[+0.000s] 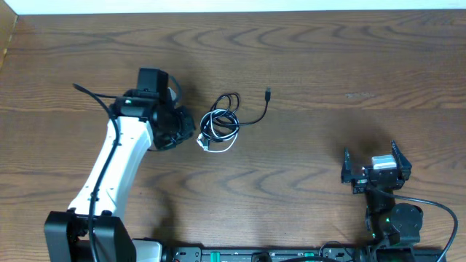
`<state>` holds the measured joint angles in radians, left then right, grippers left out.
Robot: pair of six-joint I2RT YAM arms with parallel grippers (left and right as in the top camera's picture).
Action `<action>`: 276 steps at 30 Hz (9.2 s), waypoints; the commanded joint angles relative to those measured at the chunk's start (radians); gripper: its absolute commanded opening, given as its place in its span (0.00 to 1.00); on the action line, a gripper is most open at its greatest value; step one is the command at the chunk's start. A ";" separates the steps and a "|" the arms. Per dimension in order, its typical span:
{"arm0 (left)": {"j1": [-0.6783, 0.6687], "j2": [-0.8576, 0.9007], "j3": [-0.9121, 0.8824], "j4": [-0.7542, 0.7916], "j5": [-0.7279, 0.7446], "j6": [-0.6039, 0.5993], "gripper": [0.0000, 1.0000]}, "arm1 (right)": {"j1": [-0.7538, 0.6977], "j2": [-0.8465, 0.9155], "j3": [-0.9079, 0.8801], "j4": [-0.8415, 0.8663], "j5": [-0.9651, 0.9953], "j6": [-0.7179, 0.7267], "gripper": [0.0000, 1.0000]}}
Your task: Untangle cables
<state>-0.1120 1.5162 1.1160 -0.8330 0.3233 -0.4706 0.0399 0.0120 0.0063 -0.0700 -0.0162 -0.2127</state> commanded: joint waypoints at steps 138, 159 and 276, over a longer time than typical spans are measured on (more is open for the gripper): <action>-0.260 0.002 0.056 0.562 -0.143 0.172 0.08 | 0.007 -0.005 -0.001 -0.004 -0.009 -0.009 0.99; -0.260 -0.040 0.052 0.177 -0.239 0.237 0.08 | 0.007 -0.005 -0.001 -0.004 -0.010 -0.009 0.99; -0.454 -0.076 0.053 0.448 -0.568 0.046 0.09 | 0.007 -0.005 -0.001 -0.004 -0.010 -0.009 0.99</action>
<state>-0.5705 1.4036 1.1599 -0.3431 -0.1852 -0.3996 0.0399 0.0120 0.0063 -0.0700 -0.0193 -0.2127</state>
